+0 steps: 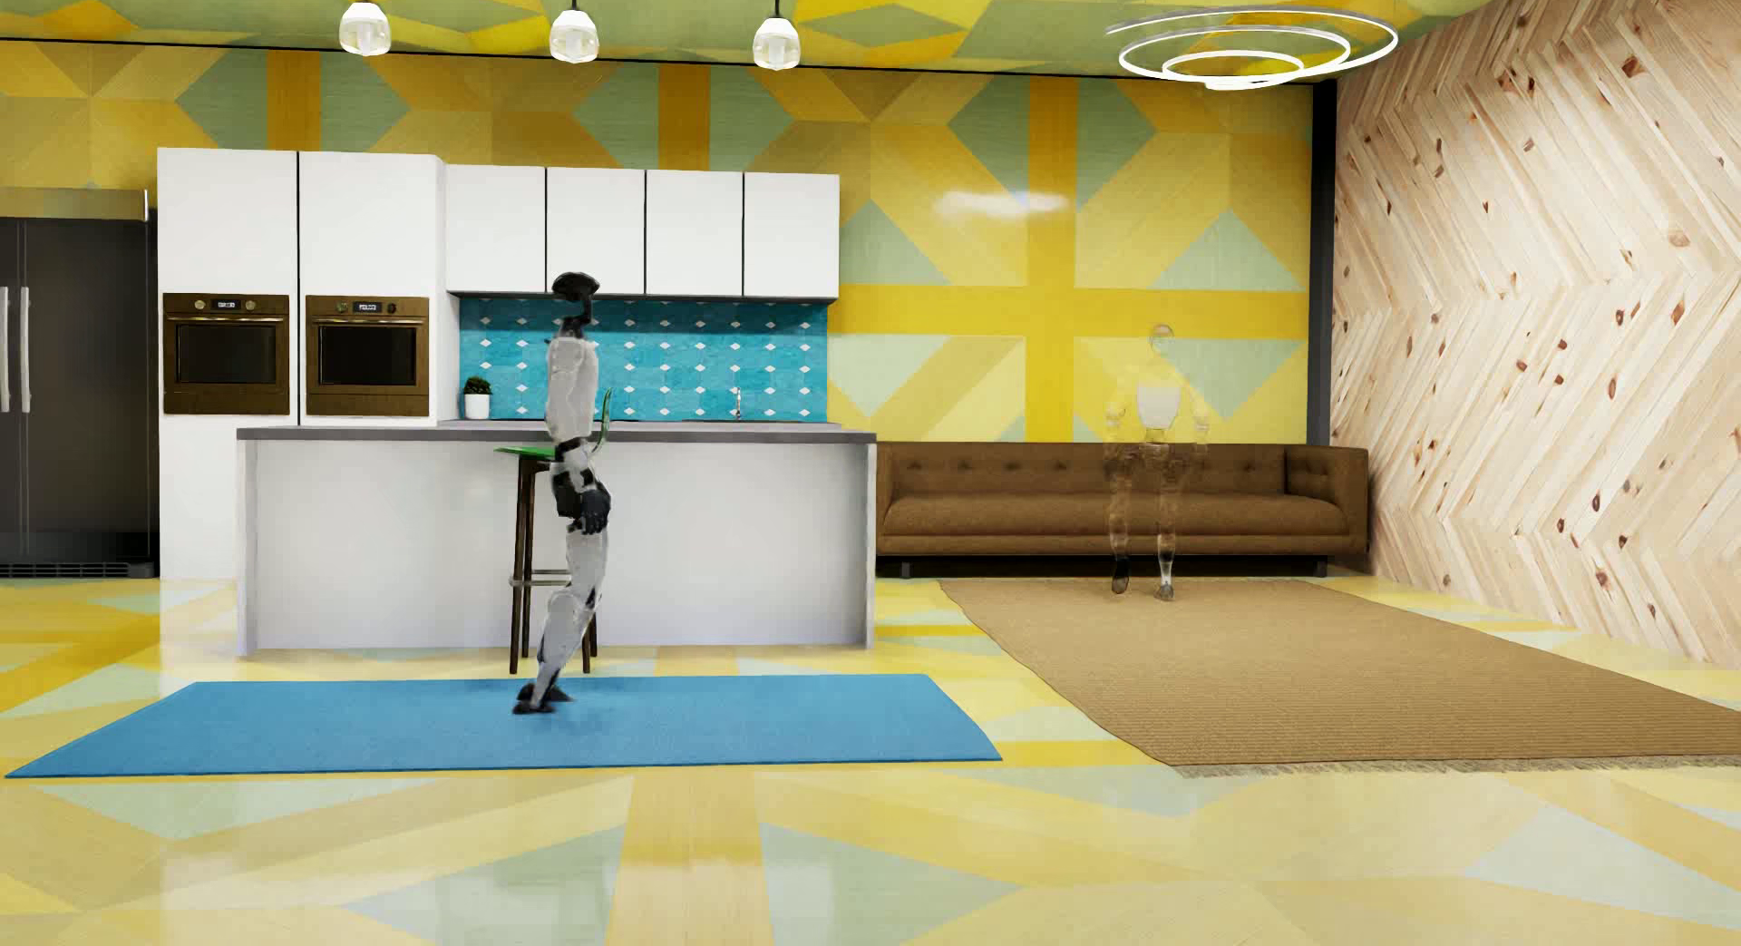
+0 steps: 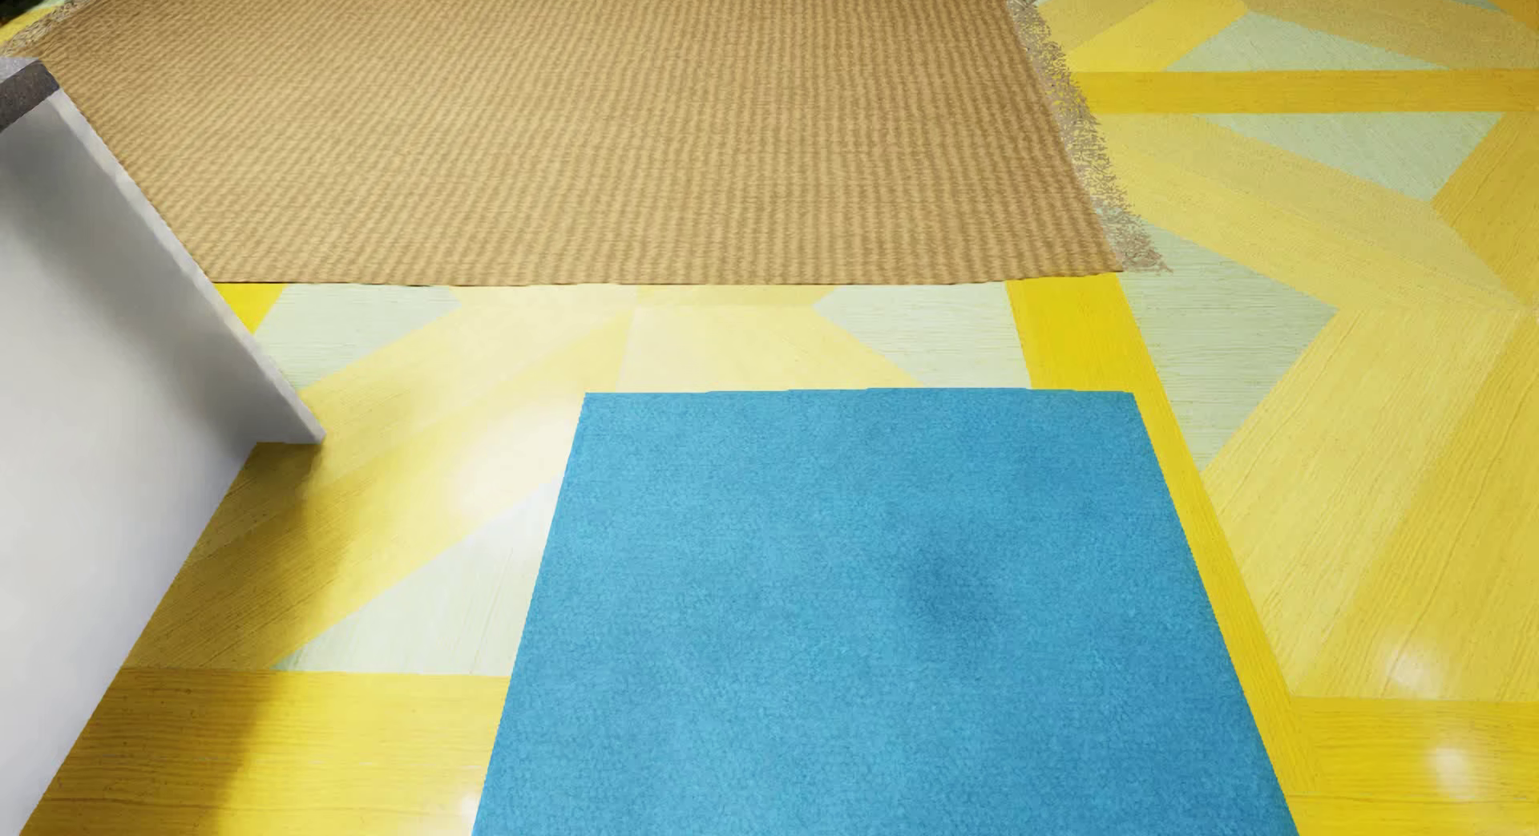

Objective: Approach the sofa

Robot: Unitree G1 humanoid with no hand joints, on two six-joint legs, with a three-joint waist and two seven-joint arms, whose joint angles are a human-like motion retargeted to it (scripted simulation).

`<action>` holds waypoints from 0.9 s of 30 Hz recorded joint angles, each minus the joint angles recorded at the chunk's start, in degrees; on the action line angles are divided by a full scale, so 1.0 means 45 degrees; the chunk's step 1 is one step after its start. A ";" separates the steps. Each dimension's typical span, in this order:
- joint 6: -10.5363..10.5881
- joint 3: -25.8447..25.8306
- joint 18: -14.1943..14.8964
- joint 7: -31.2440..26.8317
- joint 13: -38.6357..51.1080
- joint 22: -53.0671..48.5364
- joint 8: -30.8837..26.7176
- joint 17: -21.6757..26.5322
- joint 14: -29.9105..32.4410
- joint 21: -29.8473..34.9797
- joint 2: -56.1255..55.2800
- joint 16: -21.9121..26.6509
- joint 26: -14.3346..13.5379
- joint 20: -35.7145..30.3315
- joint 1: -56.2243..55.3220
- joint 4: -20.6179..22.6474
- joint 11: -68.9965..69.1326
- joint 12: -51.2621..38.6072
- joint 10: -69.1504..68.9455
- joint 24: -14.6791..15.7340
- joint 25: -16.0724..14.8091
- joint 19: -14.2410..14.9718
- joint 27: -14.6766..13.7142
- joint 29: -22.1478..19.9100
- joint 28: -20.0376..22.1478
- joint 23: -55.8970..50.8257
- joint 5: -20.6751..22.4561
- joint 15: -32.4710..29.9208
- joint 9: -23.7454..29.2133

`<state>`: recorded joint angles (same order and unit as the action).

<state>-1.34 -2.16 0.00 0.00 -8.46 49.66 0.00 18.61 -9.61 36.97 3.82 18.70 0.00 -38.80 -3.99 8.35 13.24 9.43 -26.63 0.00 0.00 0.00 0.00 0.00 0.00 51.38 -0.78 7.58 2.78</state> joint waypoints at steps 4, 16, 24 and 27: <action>-0.0051 0.0028 0.0000 0.0000 -0.0573 -0.0420 0.0000 0.0059 0.0155 -0.1020 -0.1103 0.0099 0.0000 -0.0126 -0.0192 0.0288 0.4253 -0.0027 -0.0675 0.0000 0.0000 0.0000 0.0000 0.0000 0.0000 0.0073 -0.0010 0.2872 0.0096; 0.0064 -0.3313 0.0000 0.0000 -0.1938 -0.1365 0.0000 0.0008 -0.4521 -0.1262 -0.7960 0.0484 0.0000 0.0408 0.5035 -0.0475 0.4985 -0.1934 0.0822 0.0000 0.0000 0.0000 0.0000 0.0000 0.0000 0.1376 -0.0786 -0.0324 0.1037; 0.0358 -0.2241 0.0000 0.0000 -0.1247 -0.0030 0.0000 -0.0037 0.2822 -0.1541 -0.5143 0.0328 0.0000 -0.0950 0.0749 -0.1647 0.7678 0.0090 -1.0289 0.0000 0.0000 0.0000 0.0000 0.0000 0.0000 0.0799 0.0485 0.2262 0.0994; -0.0358 0.0395 0.0000 0.0000 -0.0753 0.0034 0.0000 -0.0001 0.3630 -0.2019 -0.1720 0.0383 0.0000 0.0075 -0.2687 -0.0861 0.5323 0.1072 -0.9180 0.0000 0.0000 0.0000 0.0000 0.0000 0.0000 -0.0687 0.0314 0.2463 0.1191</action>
<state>-2.95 -0.39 0.00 0.00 -11.85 49.81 0.00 18.61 6.73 27.89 -3.92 20.43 0.00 -38.46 -16.08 4.48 37.20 14.25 -67.94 0.00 0.00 0.00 0.00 0.00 0.00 48.29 0.63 18.66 8.14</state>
